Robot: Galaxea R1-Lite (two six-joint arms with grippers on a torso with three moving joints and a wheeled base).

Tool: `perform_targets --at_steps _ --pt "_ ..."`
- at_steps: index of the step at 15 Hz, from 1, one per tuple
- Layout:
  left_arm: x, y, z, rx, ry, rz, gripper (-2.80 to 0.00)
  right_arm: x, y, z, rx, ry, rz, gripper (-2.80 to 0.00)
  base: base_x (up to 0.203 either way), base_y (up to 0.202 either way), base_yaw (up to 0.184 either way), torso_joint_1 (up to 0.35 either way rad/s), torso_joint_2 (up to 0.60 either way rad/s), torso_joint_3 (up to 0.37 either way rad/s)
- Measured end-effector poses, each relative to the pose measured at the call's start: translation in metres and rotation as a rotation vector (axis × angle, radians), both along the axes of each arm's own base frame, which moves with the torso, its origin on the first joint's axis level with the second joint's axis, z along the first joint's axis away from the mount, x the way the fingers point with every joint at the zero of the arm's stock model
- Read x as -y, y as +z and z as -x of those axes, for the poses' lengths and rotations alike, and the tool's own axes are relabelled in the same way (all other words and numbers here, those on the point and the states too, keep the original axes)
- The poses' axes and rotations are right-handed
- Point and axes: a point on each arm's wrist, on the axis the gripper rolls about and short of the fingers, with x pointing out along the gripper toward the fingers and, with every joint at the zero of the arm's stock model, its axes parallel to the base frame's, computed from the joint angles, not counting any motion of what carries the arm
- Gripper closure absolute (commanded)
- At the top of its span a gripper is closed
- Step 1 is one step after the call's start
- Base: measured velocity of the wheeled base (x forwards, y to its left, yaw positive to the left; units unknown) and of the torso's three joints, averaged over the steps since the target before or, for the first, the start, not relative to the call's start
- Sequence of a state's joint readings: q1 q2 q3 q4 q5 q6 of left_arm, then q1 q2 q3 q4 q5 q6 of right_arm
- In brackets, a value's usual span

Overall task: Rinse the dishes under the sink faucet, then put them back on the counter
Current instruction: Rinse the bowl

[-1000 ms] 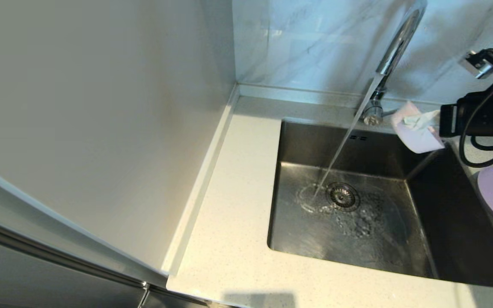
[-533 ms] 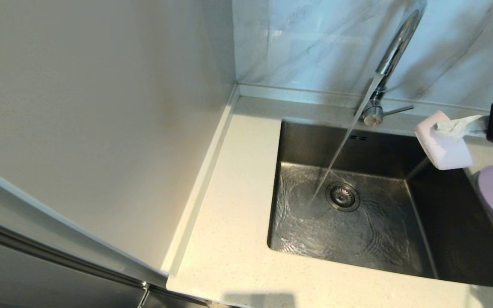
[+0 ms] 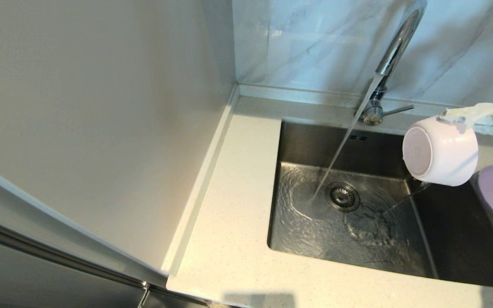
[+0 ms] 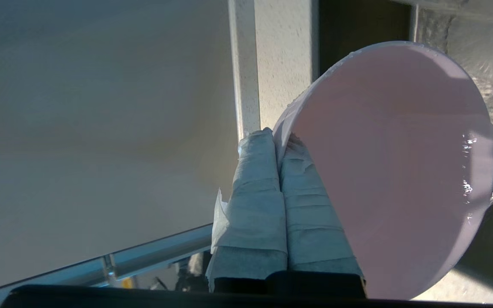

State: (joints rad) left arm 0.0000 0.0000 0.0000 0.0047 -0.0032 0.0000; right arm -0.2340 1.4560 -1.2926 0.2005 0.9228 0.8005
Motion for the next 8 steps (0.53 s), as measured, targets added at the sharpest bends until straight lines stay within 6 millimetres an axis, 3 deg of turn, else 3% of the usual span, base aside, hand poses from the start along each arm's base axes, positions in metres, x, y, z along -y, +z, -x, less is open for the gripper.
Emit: perform_targets --at_steps 2,8 --pt "0.0 0.0 0.0 0.0 0.0 0.0 0.0 -0.004 -0.008 0.002 -0.013 0.015 0.0 0.0 0.0 0.0 0.0 0.0 0.0 0.0" --pt "0.0 0.0 0.0 0.0 -0.001 0.0 0.0 -0.035 -0.02 -0.004 0.192 0.123 0.194 0.0 0.0 0.0 0.0 0.0 0.0 0.0"
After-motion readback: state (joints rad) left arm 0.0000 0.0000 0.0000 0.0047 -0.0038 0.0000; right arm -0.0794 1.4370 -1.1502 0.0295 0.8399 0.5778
